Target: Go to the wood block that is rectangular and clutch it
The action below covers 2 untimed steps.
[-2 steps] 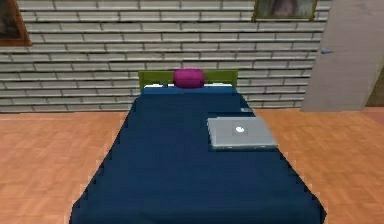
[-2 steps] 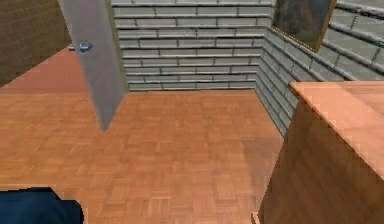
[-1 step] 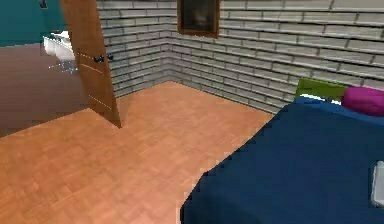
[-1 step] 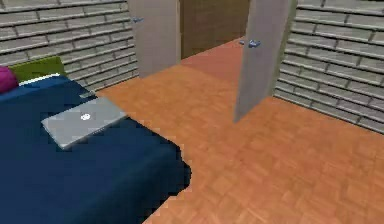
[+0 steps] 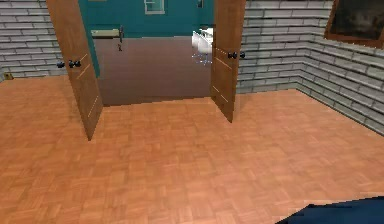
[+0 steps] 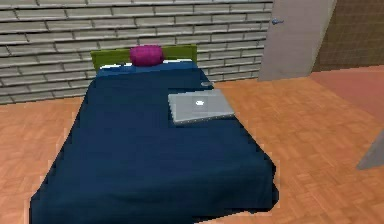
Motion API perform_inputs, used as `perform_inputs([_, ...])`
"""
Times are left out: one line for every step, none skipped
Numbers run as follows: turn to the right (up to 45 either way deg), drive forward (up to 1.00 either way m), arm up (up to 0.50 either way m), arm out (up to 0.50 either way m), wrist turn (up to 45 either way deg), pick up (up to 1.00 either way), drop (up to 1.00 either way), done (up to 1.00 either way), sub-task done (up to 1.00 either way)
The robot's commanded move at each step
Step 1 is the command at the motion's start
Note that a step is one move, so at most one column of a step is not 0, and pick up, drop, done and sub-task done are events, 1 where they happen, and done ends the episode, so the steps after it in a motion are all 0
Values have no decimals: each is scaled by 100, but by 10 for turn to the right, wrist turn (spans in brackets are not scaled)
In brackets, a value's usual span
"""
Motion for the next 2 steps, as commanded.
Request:
perform_inputs([-30, 0, 0, 0, 0, 0, 0, 0, 0])
perform_inputs([0, 30, 0, 0, 0, 0, 0, 0, 0])
